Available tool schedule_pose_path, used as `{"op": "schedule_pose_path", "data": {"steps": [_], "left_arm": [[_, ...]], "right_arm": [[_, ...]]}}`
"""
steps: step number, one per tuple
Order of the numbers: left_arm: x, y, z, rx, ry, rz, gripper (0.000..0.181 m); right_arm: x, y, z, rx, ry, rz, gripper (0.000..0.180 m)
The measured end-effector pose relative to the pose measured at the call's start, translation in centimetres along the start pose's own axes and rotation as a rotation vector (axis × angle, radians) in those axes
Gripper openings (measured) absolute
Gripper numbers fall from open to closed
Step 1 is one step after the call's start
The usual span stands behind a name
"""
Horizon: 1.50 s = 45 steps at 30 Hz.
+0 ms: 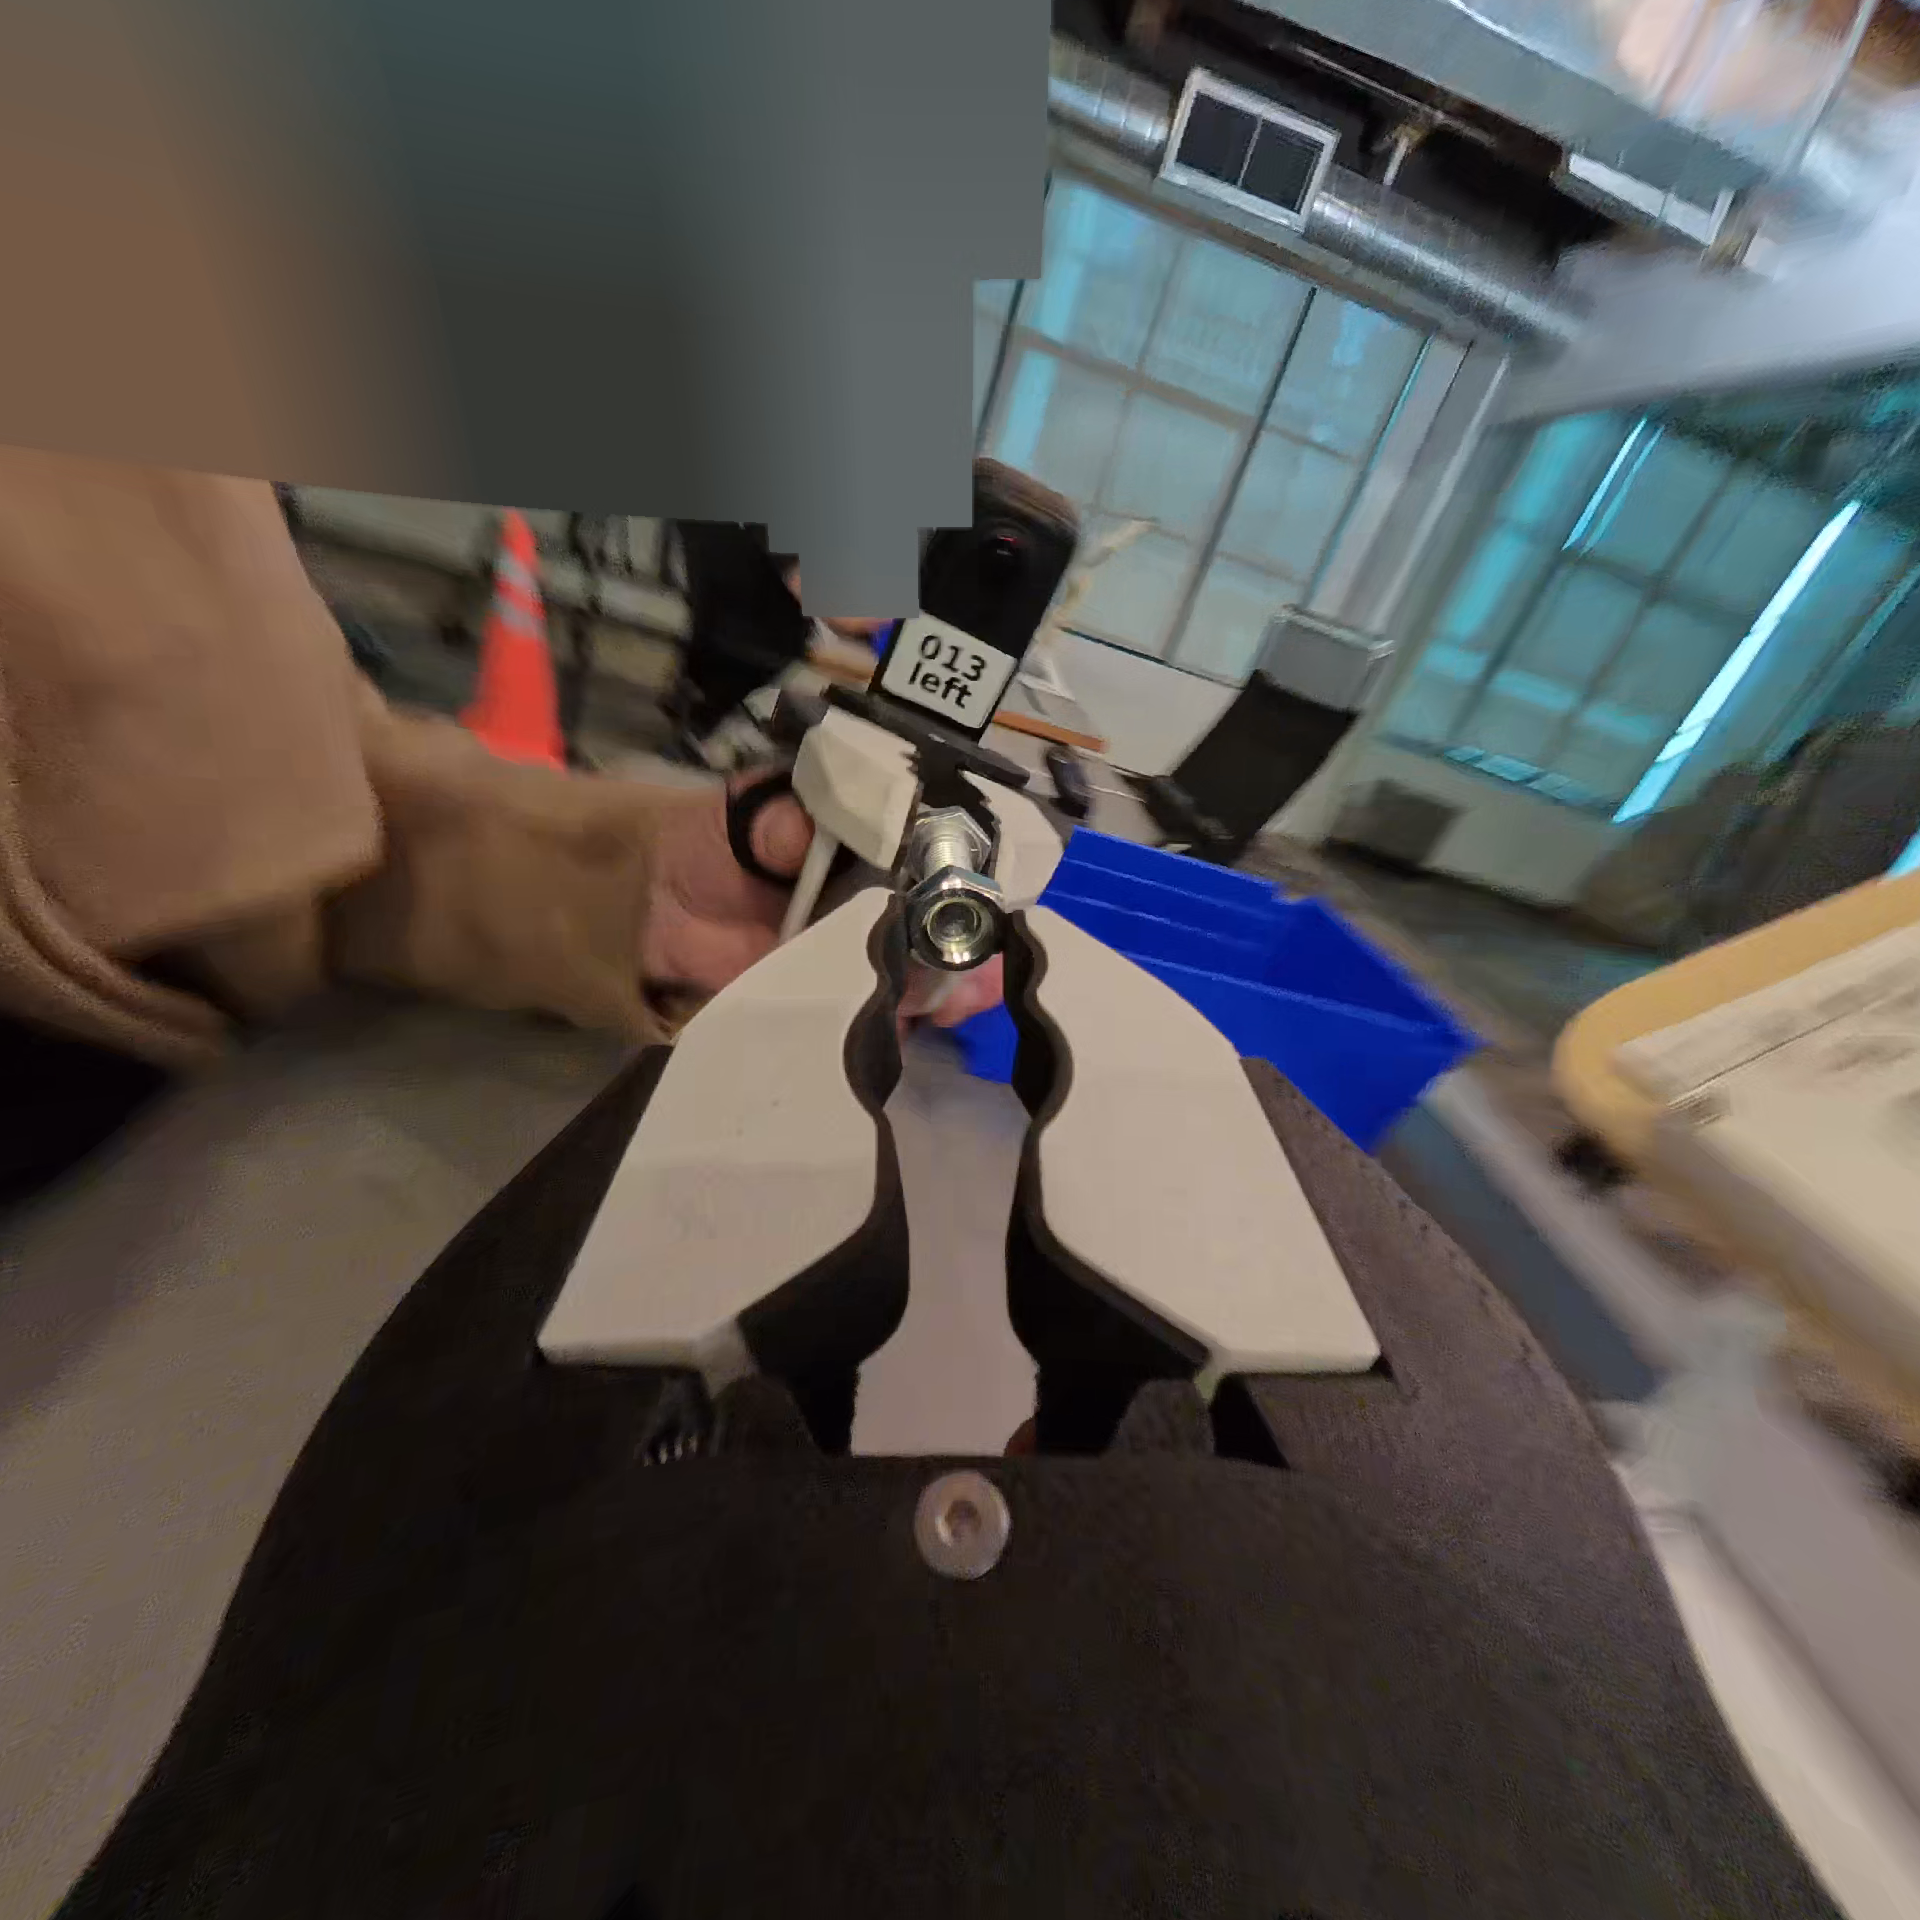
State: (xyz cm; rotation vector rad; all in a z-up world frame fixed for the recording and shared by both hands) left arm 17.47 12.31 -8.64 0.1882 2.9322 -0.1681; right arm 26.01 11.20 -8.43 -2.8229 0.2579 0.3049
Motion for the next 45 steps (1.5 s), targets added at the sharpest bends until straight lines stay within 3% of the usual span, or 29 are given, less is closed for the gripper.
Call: {"op": "schedule_pose_path", "data": {"steps": [6, 9, 14, 26, 35, 38, 45], "left_arm": [[-0.5, 0.0, 1.2, 0.372, -0.106, 0.190, 0.017], [-0.7, -0.1, 1.6, 0.435, -0.136, 0.234, 0.017], [-0.8, -0.1, 1.7, 0.460, -0.147, 0.258, 0.016], [-0.8, 0.0, 1.3, 0.393, -0.171, 0.238, 0.018], [-0.7, -0.2, 0.6, 0.232, -0.173, 0.182, 0.032], [-0.5, -0.1, 0.6, 0.110, -0.138, 0.123, 0.039], [-0.2, -0.3, -0.2, -0.383, -0.007, -0.096, 0.043]], "right_arm": [[0.4, 1.6, -1.0, 0.772, 0.271, -0.021, 0.018], [0.6, 2.2, -1.1, 0.995, 0.350, -0.036, 0.018], [0.6, 2.6, -1.1, 1.153, 0.404, -0.042, 0.018], [0.5, 2.1, -1.2, 0.915, 0.309, -0.014, 0.018], [0.4, 1.4, -1.2, 0.552, 0.186, -0.004, 0.018], [0.7, 0.5, -1.5, 0.366, 0.119, 0.014, 0.018], [0.8, -0.3, -0.2, -0.178, -0.016, -0.055, 0.018]]}}
Point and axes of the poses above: each gripper's, where its closed fingertips meet, x back along the fingers, z out of its underside, y = z × x across the jaws, the point moved 4 cm from there along x, back along the fingers, and after that the axes turned 7 degrees about -y, right-handed, at the moved point
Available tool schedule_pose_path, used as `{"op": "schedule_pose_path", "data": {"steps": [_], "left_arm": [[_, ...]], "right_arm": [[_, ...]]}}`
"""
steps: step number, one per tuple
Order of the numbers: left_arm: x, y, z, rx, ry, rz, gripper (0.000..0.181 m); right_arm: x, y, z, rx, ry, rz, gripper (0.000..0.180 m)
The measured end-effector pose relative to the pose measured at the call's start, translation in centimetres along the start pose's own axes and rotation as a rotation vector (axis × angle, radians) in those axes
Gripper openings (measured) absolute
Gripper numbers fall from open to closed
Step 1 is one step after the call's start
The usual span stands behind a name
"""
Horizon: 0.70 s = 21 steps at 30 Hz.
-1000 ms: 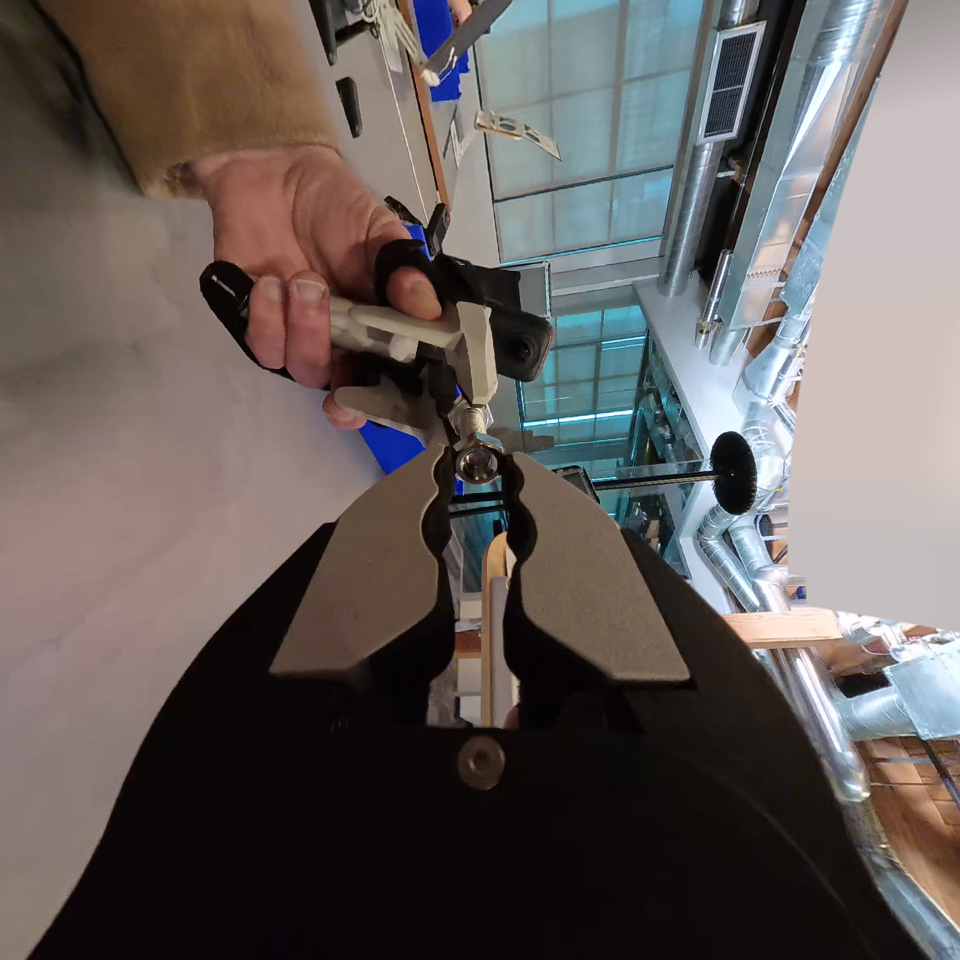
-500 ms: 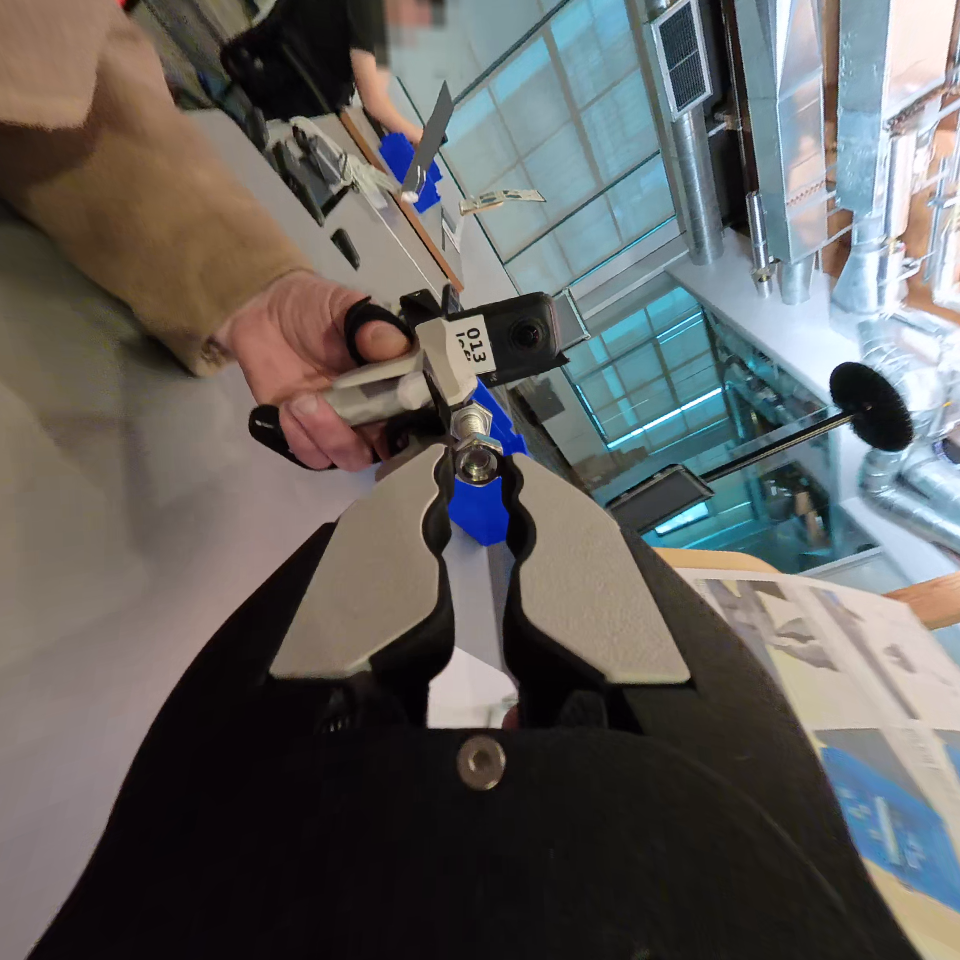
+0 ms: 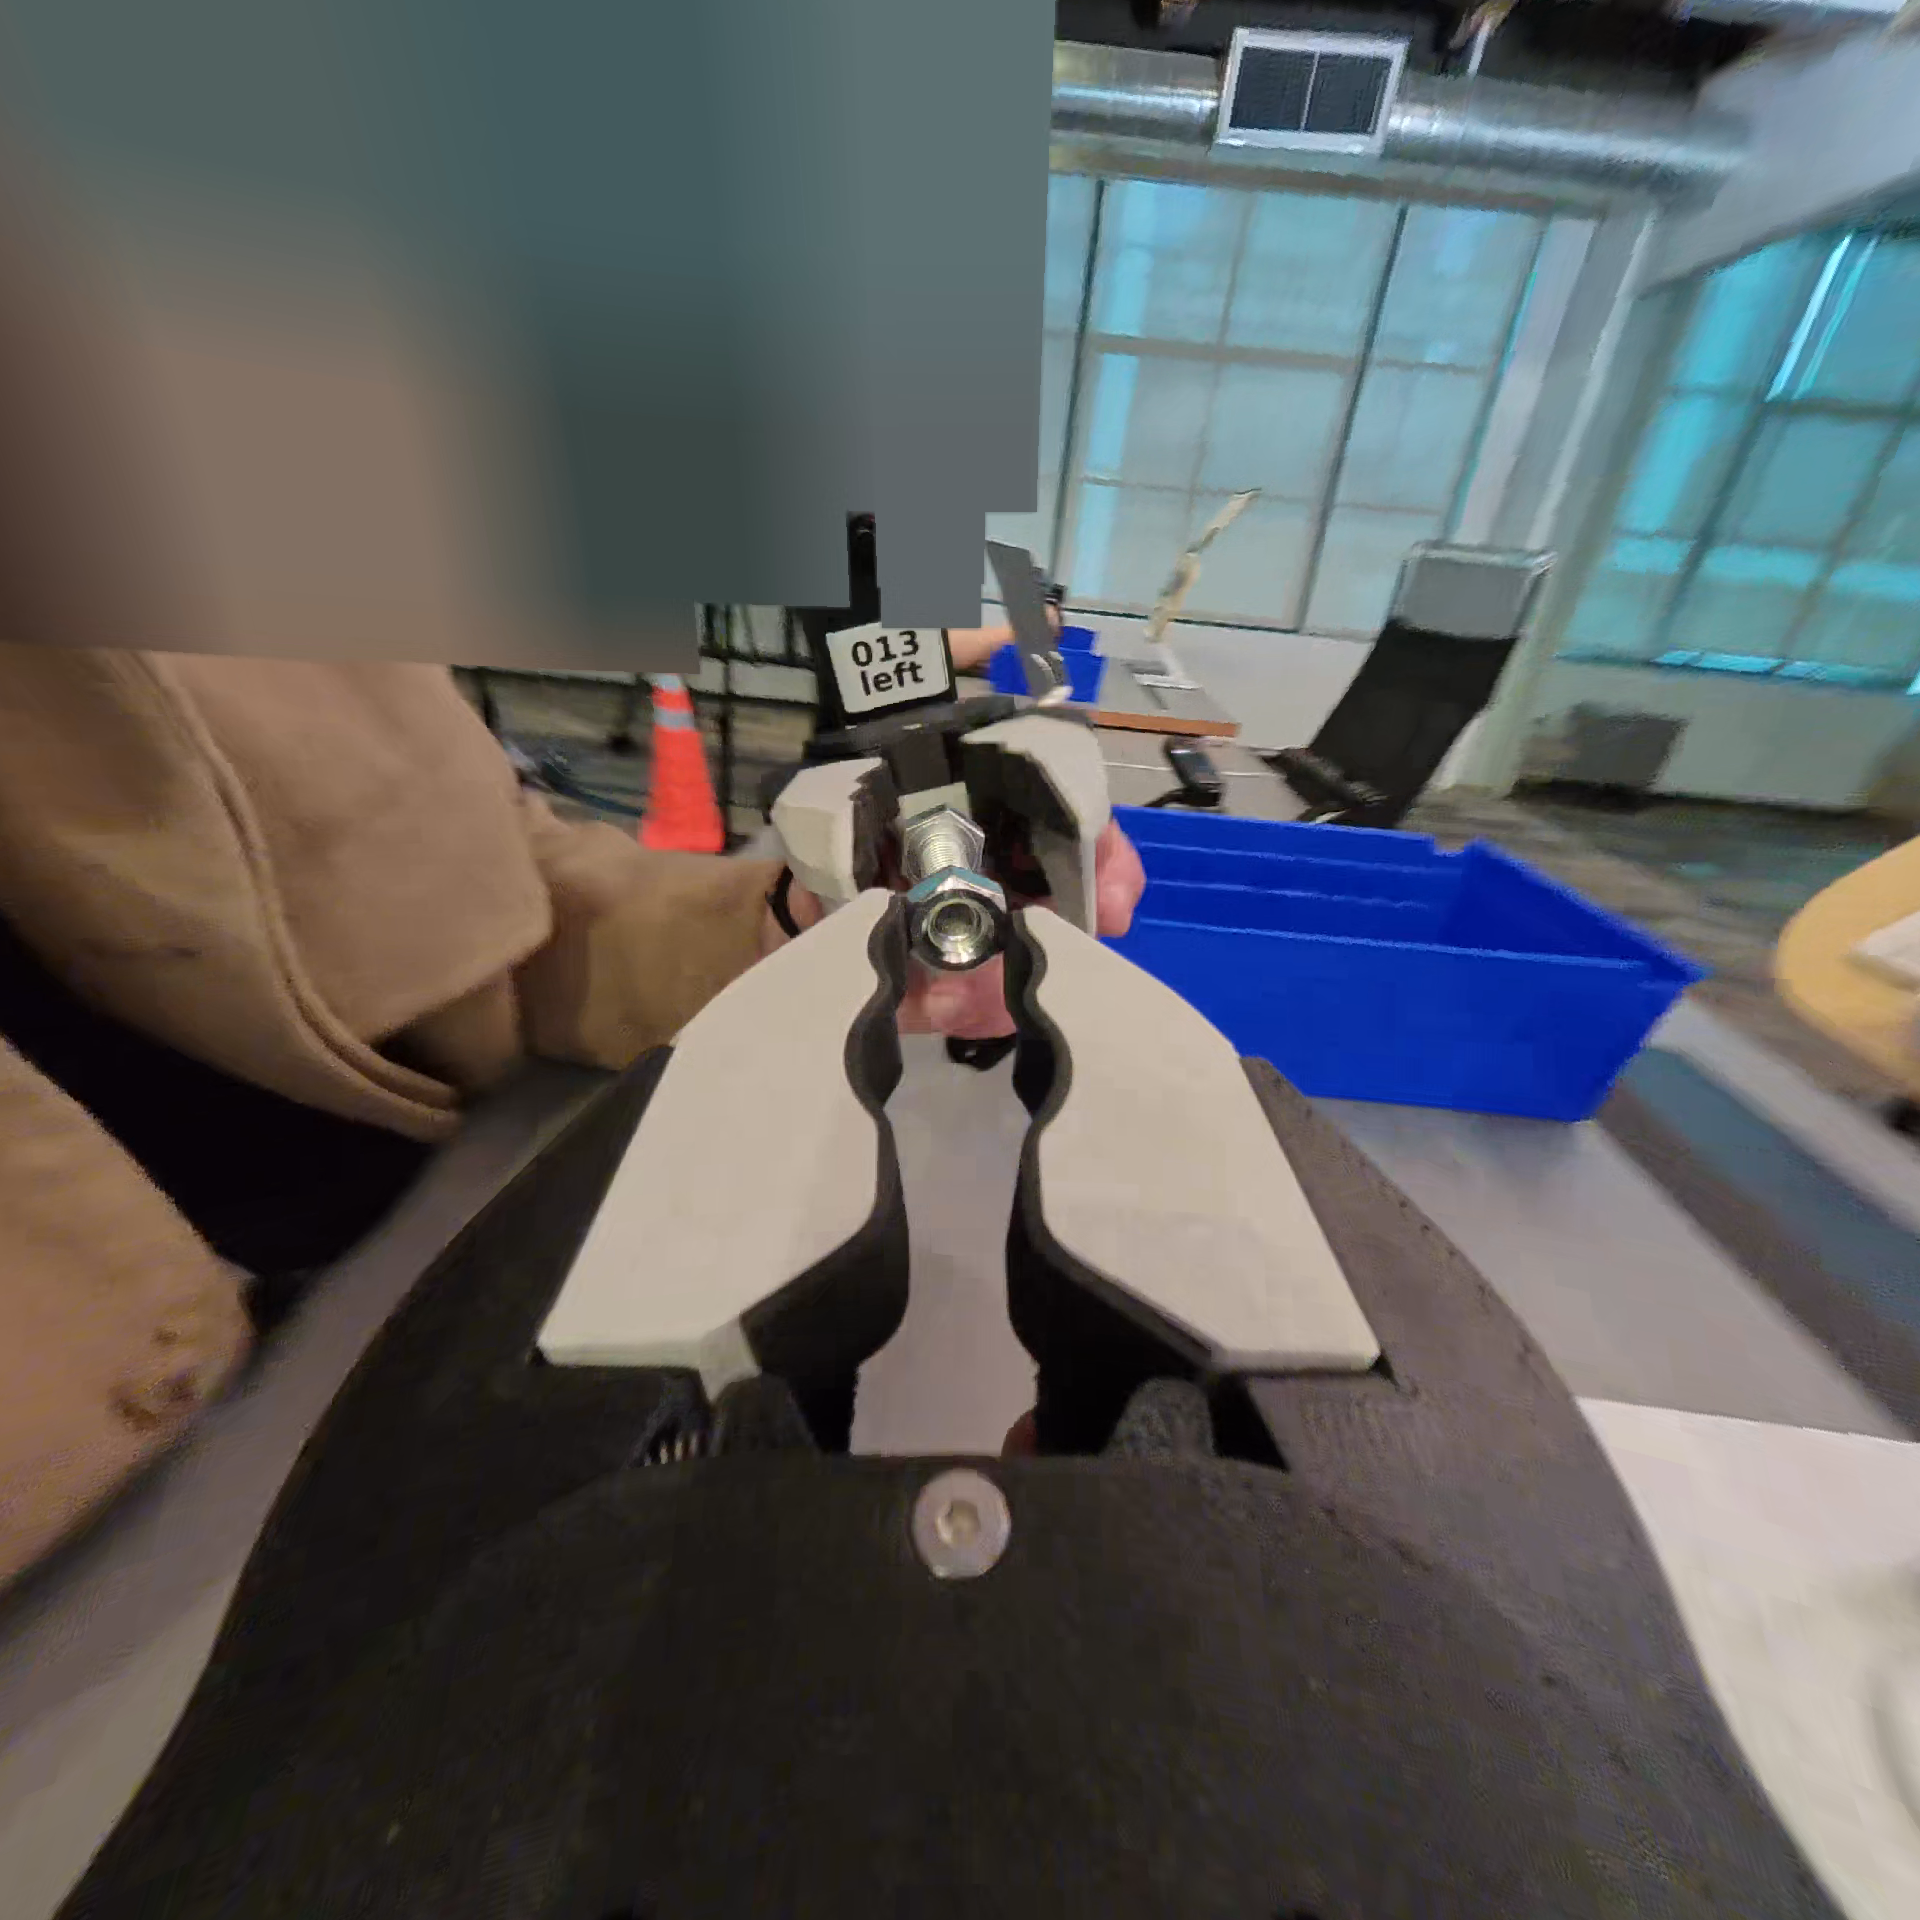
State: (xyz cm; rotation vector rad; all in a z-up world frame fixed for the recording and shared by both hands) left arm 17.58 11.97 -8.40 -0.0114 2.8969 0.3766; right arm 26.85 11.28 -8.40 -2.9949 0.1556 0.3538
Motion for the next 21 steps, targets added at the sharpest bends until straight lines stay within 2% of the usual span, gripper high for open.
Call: {"op": "schedule_pose_path", "data": {"steps": [4, 14, 21], "left_arm": [[-0.1, -0.6, 0.0, -0.146, 0.080, -0.001, 0.036], [-0.3, -1.1, 0.0, -0.196, 0.103, 0.010, 0.019], [-0.3, -1.2, 0.1, -0.160, 0.128, 0.017, 0.017]], "right_arm": [[0.1, -0.3, 0.5, -0.174, -0.060, -0.033, 0.018], [0.1, -0.2, 1.4, -0.324, -0.092, -0.081, 0.018], [0.0, -0.2, 1.7, -0.360, -0.109, -0.086, 0.018]]}}
Point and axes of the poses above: each gripper's, where its closed fingertips meet, x back along the fingers, z out of its underside, y = z × x across the jaws, the point moved 4 cm from there along x, back along the fingers, and after that the axes turned 7 degrees about -y, right-handed, at the moved point
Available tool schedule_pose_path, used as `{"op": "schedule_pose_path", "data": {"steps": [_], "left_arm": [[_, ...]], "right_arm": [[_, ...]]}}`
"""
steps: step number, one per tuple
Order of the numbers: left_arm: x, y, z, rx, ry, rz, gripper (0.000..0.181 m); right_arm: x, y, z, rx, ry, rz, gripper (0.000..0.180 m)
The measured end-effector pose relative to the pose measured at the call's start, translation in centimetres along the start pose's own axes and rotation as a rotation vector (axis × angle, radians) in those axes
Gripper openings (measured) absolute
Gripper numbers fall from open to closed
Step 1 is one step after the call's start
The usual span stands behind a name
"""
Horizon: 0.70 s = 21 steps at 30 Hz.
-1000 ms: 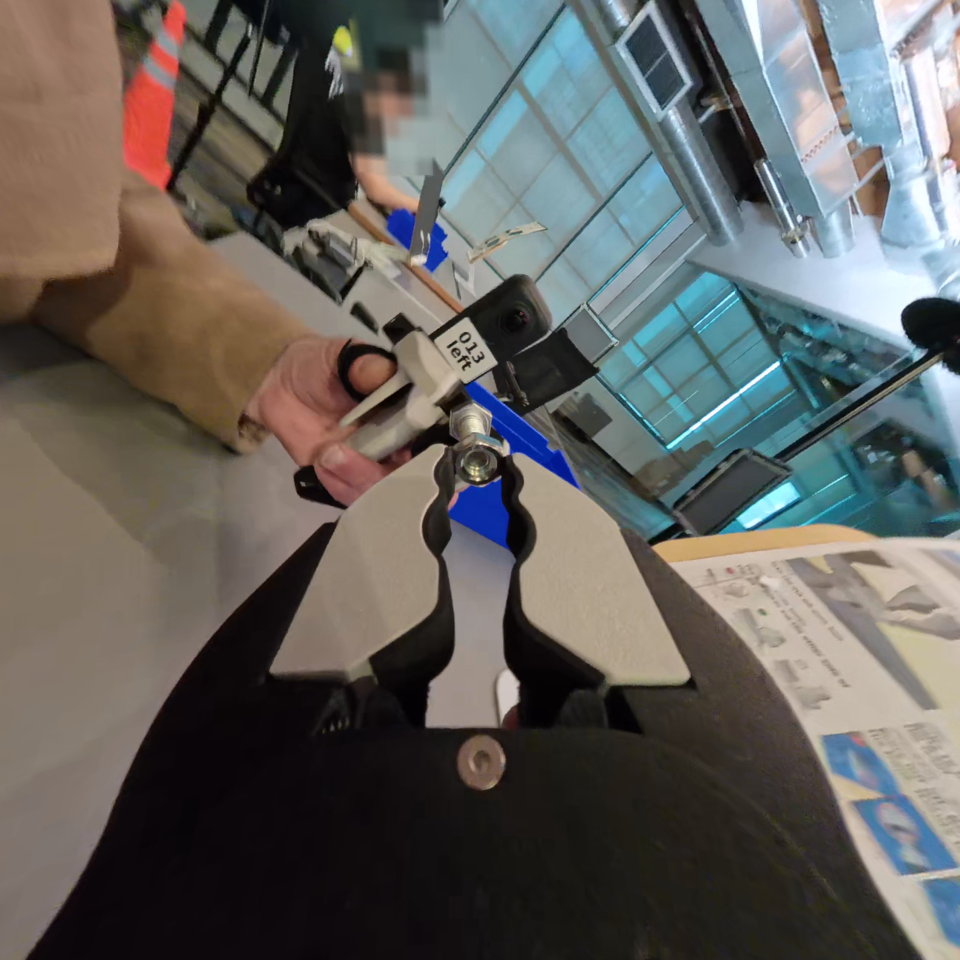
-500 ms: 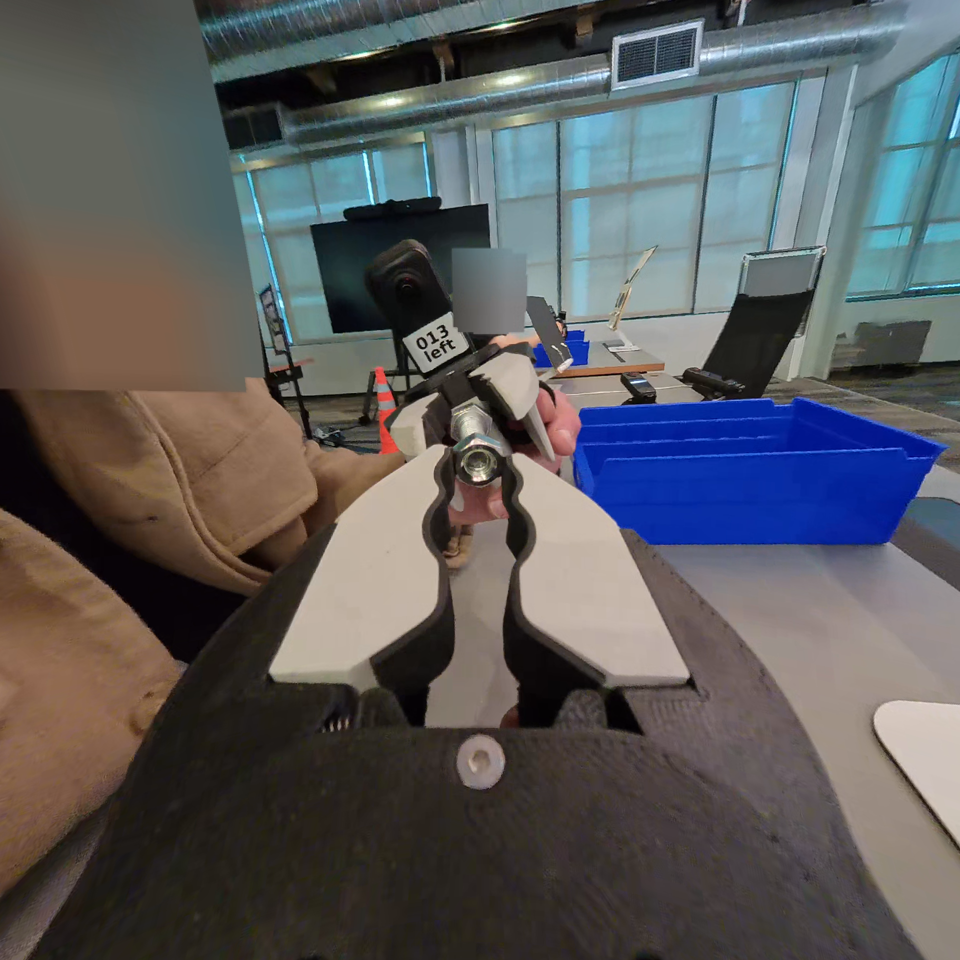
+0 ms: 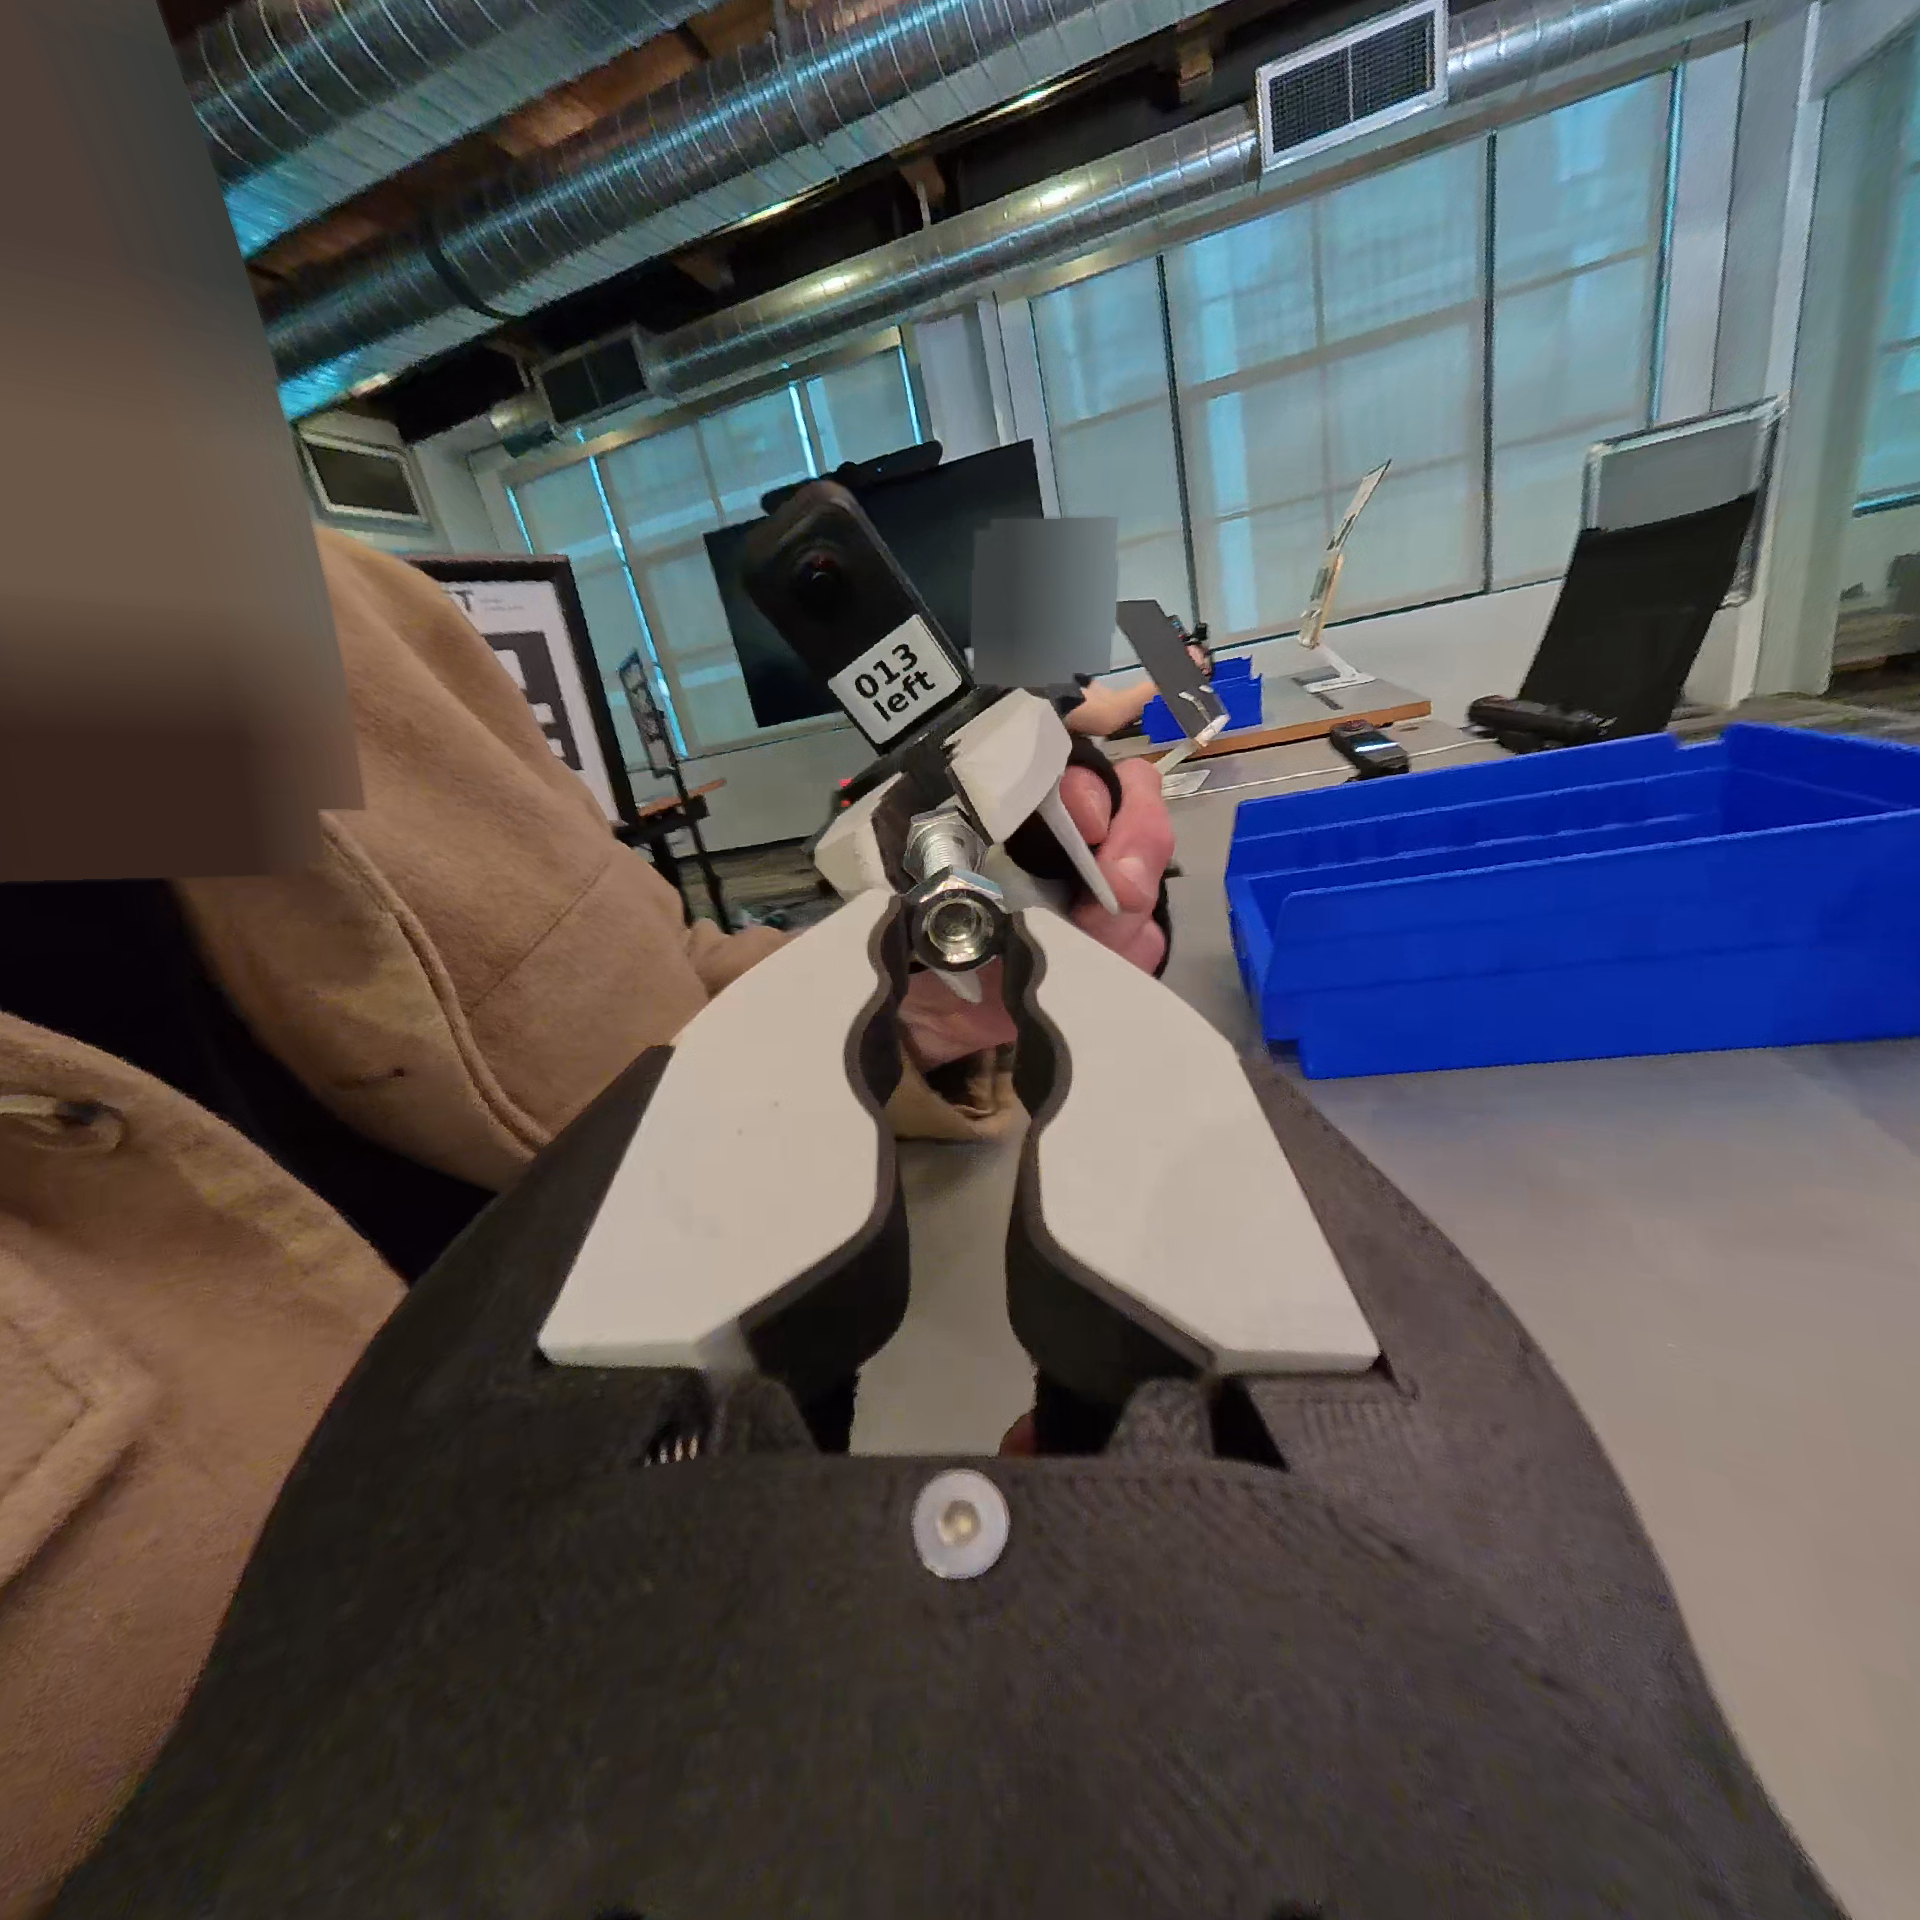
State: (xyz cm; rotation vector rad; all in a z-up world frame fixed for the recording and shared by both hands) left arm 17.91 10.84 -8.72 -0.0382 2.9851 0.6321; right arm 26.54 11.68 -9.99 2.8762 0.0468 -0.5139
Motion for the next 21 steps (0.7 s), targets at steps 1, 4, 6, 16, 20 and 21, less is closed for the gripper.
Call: {"op": "schedule_pose_path", "data": {"steps": [1, 4, 6, 16, 20, 21], "left_arm": [[0.0, 0.1, 0.1, 0.036, 0.006, 0.005, 0.017], [0.0, 0.4, 0.1, 0.228, -0.054, 0.040, 0.017], [-0.1, 0.5, 0.1, 0.395, -0.114, 0.079, 0.017], [-0.9, 0.0, 1.5, 0.929, -0.298, 0.325, 0.017], [-1.1, -0.2, 1.8, 0.983, -0.307, 0.353, 0.017], [-1.1, -0.2, 2.0, 0.999, -0.308, 0.358, 0.017]], "right_arm": [[0.0, 0.0, 0.0, 0.037, 0.003, 0.013, 0.018], [-0.1, 0.5, -0.3, 0.238, 0.038, 0.053, 0.018], [-0.2, 1.0, -0.9, 0.404, 0.085, 0.081, 0.018], [-0.1, 3.4, -1.0, 1.316, 0.474, 0.092, 0.018], [0.0, 3.8, -0.6, 1.509, 0.566, 0.077, 0.018], [0.0, 3.8, -0.5, 1.584, 0.601, 0.077, 0.018]]}}
Point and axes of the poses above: each gripper's, where its closed fingertips meet, x back along the fingers, z out of its underside, y = z × x across the jaws, the point moved 4 cm from there along x, back along the fingers, and after that the axes turned 7 degrees about -y, right-handed, at the moved point
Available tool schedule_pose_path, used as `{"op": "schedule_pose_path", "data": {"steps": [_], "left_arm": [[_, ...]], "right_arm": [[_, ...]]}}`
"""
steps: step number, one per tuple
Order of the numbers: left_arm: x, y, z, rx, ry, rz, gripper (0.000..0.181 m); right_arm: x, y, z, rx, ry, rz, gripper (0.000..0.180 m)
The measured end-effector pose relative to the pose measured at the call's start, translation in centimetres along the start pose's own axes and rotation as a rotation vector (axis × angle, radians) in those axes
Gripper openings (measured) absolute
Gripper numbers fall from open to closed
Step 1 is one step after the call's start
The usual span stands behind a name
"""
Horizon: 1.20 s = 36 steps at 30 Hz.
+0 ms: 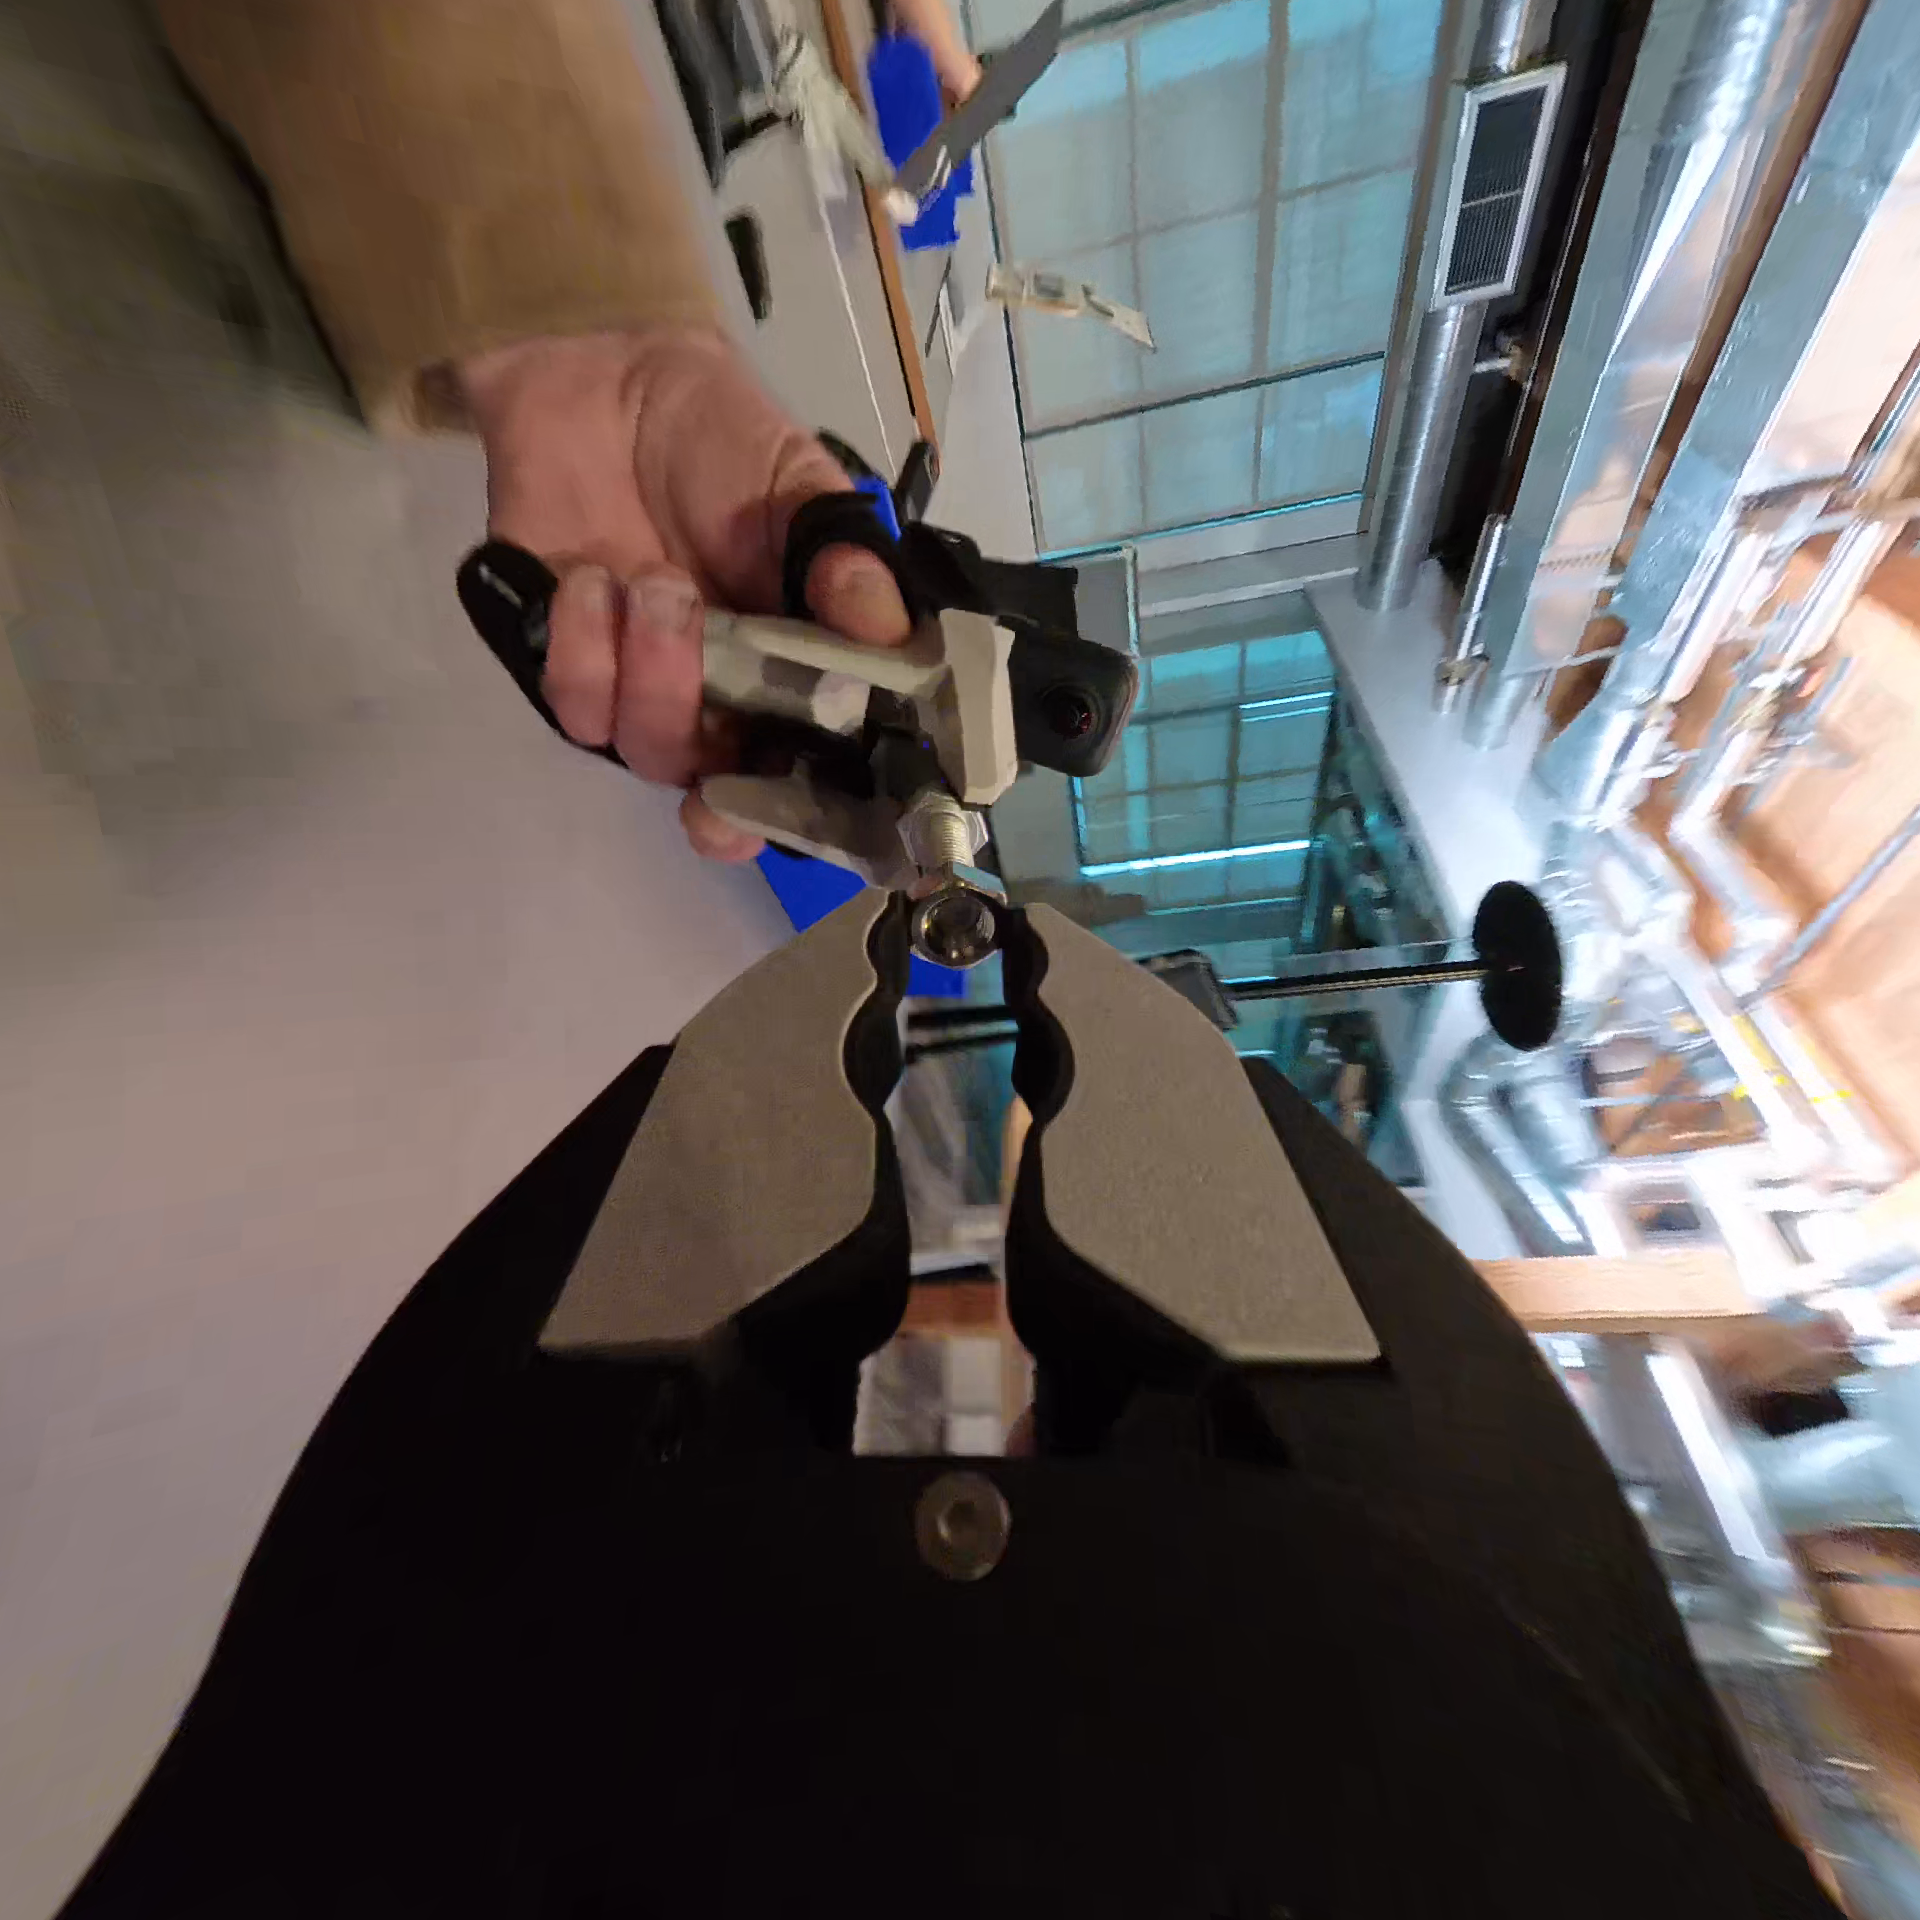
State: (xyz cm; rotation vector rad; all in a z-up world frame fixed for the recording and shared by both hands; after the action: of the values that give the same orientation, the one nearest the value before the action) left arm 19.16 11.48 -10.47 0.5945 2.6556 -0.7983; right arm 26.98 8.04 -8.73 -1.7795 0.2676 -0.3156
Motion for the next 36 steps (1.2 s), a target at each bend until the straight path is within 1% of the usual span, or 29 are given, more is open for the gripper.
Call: {"op": "schedule_pose_path", "data": {"steps": [3, 4, 9, 12, 14, 21, 27, 29, 32, 34, 36], "left_arm": [[0.0, 0.0, 0.1, 0.022, -0.009, 0.023, 0.017], [-0.1, -0.2, 0.1, 0.016, -0.004, 0.031, 0.017], [0.0, -0.1, 0.2, 0.028, -0.006, 0.039, 0.017], [0.0, -0.2, -0.1, 0.004, -0.019, 0.030, 0.017], [0.0, -0.2, -0.3, -0.048, -0.017, 0.013, 0.017], [0.0, -0.4, -0.5, -0.102, -0.030, 0.024, 0.018], [-0.1, -0.3, -0.6, -0.140, -0.031, 0.004, 0.036], [0.0, -0.4, -0.8, -0.190, -0.030, -0.011, 0.040], [0.0, -0.4, -0.9, -0.366, 0.021, -0.099, 0.044], [0.2, -0.2, -0.9, -0.536, 0.089, -0.196, 0.046], [0.3, -0.7, -1.4, -0.669, 0.101, -0.246, 0.046]], "right_arm": [[0.0, 0.1, -0.5, 0.182, 0.067, -0.002, 0.018], [0.0, 0.1, -0.7, 0.199, 0.073, -0.005, 0.018], [0.0, 0.2, -0.6, 0.155, 0.050, -0.001, 0.018], [0.0, 0.0, -0.5, 0.066, 0.023, 0.021, 0.018], [0.0, -0.2, -0.4, 0.009, 0.008, 0.025, 0.018], [-0.2, -0.4, -0.1, -0.185, -0.059, 0.047, 0.018], [-0.2, -0.6, 0.4, -0.295, -0.088, 0.063, 0.018], [-0.1, -0.9, 0.6, -0.393, -0.119, 0.070, 0.018], [-0.1, -1.1, 1.2, -0.659, -0.208, 0.066, 0.018], [-0.4, -0.9, 1.8, -0.832, -0.259, 0.049, 0.018], [-0.5, -0.6, 2.1, -0.988, -0.314, 0.023, 0.018]]}}
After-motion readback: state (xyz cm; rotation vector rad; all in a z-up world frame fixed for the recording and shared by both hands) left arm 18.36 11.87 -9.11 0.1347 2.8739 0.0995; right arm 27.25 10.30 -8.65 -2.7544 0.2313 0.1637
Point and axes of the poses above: each gripper's, where its closed fingertips meet, x back along the fingers, z out of its underside, y = z × x across the jaws, the point moved 4 cm from there along x, back along the fingers, and after that the axes turned 7 degrees about -y, right-handed, at the moved point
